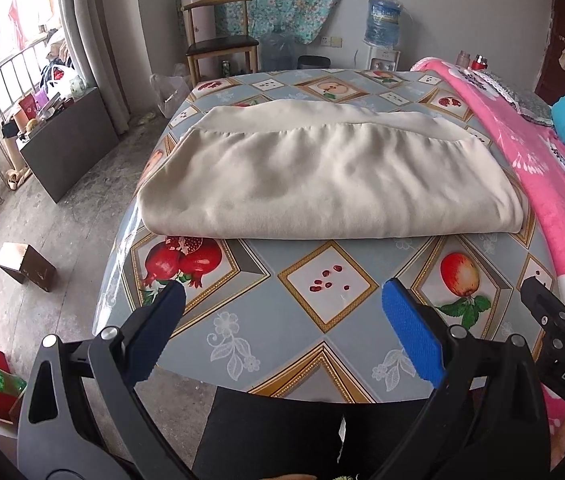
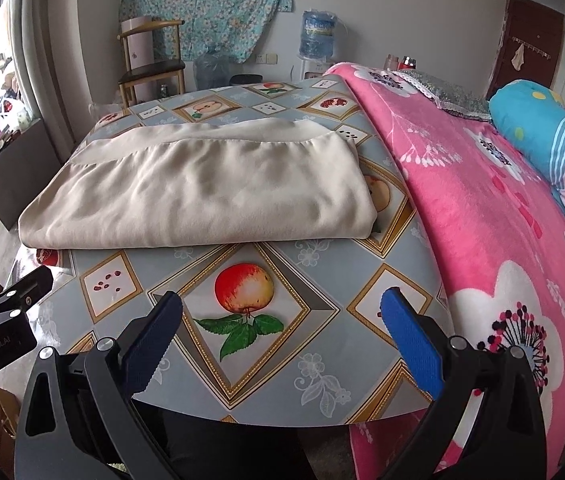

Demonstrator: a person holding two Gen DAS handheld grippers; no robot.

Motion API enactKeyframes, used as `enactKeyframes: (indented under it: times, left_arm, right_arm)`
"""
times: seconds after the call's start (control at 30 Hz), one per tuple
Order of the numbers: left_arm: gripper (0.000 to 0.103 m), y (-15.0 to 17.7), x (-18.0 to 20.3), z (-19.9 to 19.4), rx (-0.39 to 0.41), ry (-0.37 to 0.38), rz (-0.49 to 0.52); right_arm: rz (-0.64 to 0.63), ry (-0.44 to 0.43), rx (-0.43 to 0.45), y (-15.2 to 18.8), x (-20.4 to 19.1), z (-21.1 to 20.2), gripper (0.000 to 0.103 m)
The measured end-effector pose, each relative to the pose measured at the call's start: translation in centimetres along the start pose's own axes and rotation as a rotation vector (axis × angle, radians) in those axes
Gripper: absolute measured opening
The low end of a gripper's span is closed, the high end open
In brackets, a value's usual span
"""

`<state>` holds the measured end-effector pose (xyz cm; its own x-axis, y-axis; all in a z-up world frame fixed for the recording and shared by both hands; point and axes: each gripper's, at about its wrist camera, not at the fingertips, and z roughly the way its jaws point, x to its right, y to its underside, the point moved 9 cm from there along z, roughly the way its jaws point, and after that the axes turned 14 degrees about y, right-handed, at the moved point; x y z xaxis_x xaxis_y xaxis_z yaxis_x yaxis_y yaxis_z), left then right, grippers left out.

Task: Fold large clothes

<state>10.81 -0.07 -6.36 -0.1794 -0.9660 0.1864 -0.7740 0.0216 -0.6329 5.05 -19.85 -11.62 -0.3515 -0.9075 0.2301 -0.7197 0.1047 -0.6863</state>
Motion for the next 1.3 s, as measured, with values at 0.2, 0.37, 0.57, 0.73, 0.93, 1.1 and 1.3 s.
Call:
enactKeyframes:
  times: [0.2,0.37,0.57,0.73,0.93,1.1,1.3]
  left_arm:
    - [0.095,0.11,0.46,-0.08,0.0,0.0,0.009]
    - [0.095,0.16,0.6,-0.05,-0.003,0.0,0.012]
    - [0.095,0.25,0.41,0.08,-0.005,-0.015,0.011]
    - [0.095,0.37,0.25,0.19,-0.013,-0.015,0.01]
    - [0.095,0.42,0.08,0.19,-0.015,-0.017,0.01]
    - [0.095,0.45,-0.15,0.27,-0.014,-0.023,0.009]
    - [0.095,0.44,-0.39,0.33,-0.017,-0.029,0.004]
  right_arm:
    - [-0.022,-0.006,-0.003,0.17,-0.57,0.06,0.097]
    - [-0.028,-0.002,-0.004,0.22,-0.75,0.1,0.097]
    - [-0.022,0.006,-0.013,0.3,-0.5,0.36,0.097]
    - [-0.02,0.012,-0.017,0.29,-0.35,0.44,0.097]
    - [-0.02,0.013,-0.012,0.12,-0.39,0.29,0.097]
    - [-0.019,0.012,-0.01,-0.04,-0.39,0.18,0.097]
    - [-0.02,0.011,-0.004,-0.25,-0.46,0.0,0.097]
